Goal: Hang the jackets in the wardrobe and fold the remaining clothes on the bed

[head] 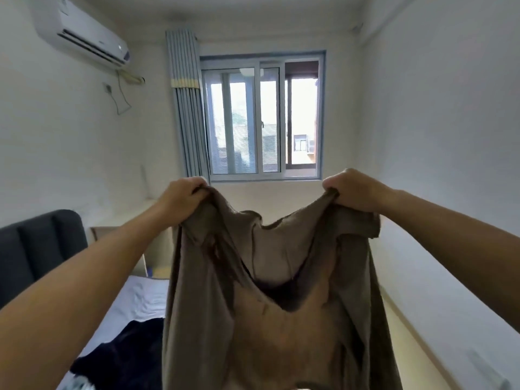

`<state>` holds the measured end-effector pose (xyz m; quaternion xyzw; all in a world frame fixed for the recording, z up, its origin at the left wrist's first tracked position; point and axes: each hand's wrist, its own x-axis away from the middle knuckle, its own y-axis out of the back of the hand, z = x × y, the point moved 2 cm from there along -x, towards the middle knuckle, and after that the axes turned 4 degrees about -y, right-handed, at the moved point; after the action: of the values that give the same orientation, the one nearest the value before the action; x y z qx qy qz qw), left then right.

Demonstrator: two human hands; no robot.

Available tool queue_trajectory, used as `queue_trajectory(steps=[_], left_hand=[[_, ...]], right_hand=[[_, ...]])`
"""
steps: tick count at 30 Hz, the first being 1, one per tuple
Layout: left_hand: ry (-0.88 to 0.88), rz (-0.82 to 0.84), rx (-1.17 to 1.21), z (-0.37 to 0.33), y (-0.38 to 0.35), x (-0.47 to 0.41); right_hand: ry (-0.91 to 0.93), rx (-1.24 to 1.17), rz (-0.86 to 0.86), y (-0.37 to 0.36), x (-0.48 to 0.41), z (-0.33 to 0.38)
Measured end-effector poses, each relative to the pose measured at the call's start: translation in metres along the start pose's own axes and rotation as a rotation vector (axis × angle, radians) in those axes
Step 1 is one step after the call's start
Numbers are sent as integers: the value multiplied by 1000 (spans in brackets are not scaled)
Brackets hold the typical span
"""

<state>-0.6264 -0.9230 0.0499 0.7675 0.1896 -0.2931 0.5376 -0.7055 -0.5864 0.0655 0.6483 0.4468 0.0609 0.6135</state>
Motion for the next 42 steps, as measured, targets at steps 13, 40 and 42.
queue_trajectory(steps=[13,40,42], left_hand=[[21,767,943,-109,-48,9],[572,158,802,-127,-64,-13],[525,188,749,-114,-58,-13]], right_hand=[[55,-603,-71,26,-23,67],[-416,-510,84,-37,-7,98],[-374,-481,167,-36,-5,91]])
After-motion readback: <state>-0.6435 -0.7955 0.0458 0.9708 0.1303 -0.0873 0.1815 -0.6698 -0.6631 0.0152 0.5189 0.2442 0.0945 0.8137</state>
